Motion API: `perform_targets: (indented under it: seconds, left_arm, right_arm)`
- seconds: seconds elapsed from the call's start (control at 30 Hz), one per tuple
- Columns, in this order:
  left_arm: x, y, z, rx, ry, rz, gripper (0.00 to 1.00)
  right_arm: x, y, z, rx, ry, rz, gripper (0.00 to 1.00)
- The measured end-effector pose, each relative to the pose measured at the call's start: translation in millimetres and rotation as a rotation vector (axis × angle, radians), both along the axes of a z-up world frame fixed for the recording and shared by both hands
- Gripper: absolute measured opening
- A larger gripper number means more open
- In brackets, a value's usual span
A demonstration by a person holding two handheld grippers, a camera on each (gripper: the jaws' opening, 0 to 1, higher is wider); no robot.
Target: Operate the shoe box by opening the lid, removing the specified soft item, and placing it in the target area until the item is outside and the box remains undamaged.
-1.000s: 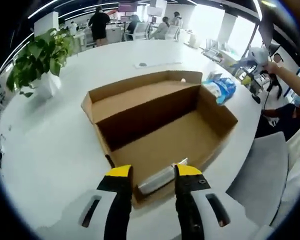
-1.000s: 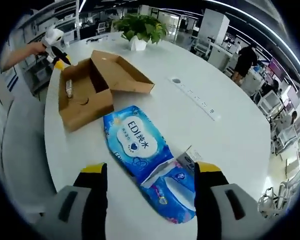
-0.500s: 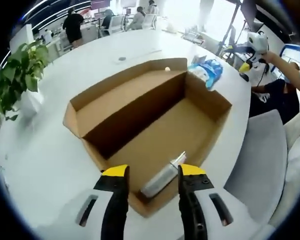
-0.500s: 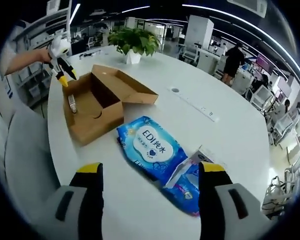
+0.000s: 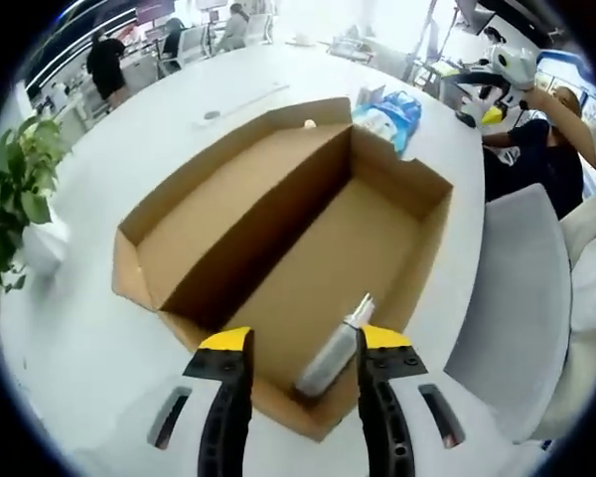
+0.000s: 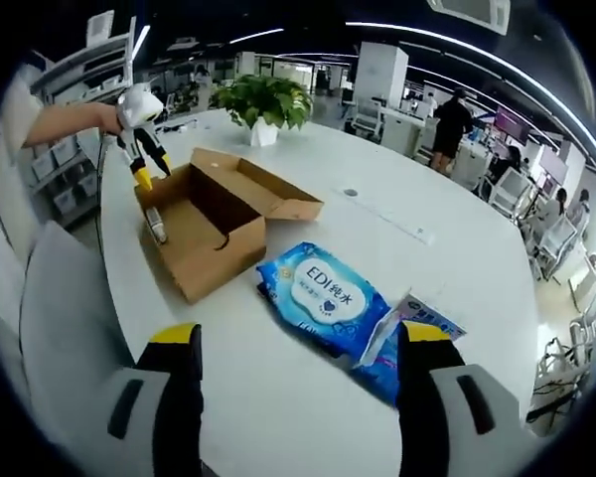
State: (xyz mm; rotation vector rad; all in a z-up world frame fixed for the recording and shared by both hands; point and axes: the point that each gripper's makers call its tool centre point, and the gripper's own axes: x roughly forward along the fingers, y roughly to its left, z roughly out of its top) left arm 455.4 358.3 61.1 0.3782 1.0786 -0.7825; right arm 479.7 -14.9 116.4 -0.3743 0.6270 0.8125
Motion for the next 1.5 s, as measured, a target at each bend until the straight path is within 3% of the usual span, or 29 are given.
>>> perform_targets:
  seconds: [0.27,0.67,0.77,1.23,1.5]
  left_arm:
    - [-2.6,-9.8,-12.7,0.044,0.059,-0.171,0.42]
    - [-10.2,-16.5,-37.9,0.078,0.182,-0.357,0.47]
    - [-11.4,-14.6,-44.0,0.124,0.208,-0.455,0.47]
    - [-21.1,-24.8,-64.6,0.149,0.305,-0.616,0.46]
    - [-19.9,-32.3,-74.8,0.162,0.308,-0.661,0.45]
  right_arm:
    - [-13.8,1.6,1.8,0.034,0.003,-0.034,0.78]
    - [-33.6,5.8,-4.5,0.077,0.011,-0.070,0.81]
    - [-35.9,4.3,-6.3,0.081,0.014,-0.075,0.81]
    - [-42.9,-0.2,-5.6,0.114,0.028,-0.121,0.82]
    - [-43.5,3.0,-5.0,0.136,0.029,-0.143,0.81]
